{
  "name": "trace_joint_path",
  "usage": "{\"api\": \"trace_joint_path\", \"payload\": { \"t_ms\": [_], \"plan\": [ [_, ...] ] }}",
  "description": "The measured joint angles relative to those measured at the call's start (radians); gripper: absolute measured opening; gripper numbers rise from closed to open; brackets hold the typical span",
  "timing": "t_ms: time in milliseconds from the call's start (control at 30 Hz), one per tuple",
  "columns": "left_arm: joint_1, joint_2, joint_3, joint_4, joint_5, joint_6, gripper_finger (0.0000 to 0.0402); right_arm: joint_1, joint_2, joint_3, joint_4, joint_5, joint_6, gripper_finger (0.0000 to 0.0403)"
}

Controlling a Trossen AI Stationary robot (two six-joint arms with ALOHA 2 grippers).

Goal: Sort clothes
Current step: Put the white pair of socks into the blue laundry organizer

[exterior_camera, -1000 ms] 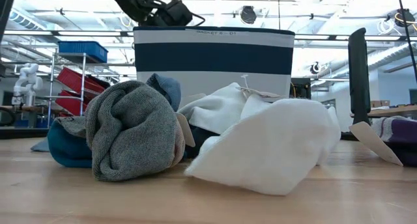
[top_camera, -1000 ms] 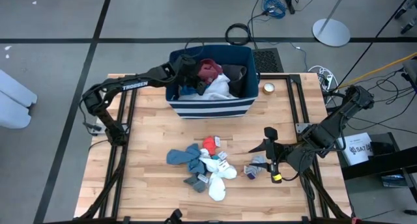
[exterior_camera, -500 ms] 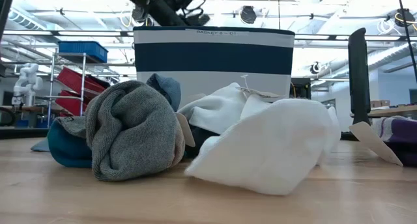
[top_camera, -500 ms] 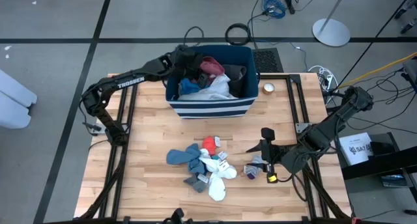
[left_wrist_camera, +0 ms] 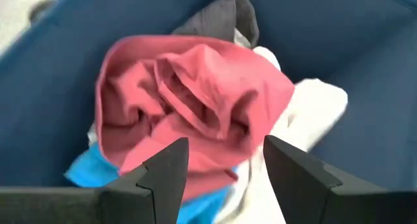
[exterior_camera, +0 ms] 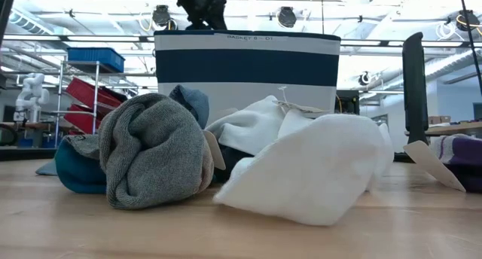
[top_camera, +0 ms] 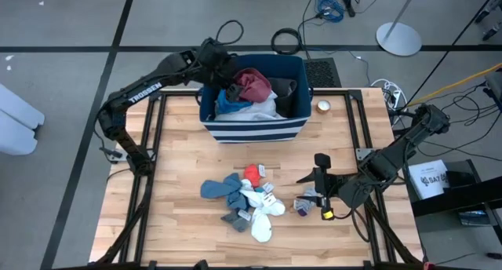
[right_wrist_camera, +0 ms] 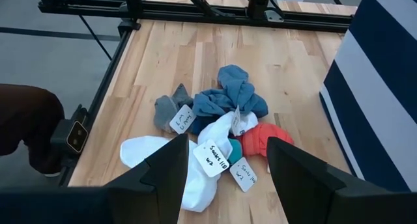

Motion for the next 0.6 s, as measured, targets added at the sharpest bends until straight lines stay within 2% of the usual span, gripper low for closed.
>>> {"api": "trace_joint_path", "payload": {
  "t_ms": [233,400,600],
  "plan": [
    [-0.079,-0.004,0.005,-0.051,0.177,-0.008,0.0208,0.0,0.0,0.0,0.007,-0.001,-0.002,0.0194],
    [-0.179,-0.028,0.005,-0.054,0.189,-0.03,0.0208,0.0,0.0,0.0,0.01,-0.008,0.012,0.0194],
    [-0.353,-0.061,0.005,-0.085,0.173,-0.027,0.0208,0.0,0.023,0.0,0.01,-0.008,0.017,0.0194]
  ]
}}
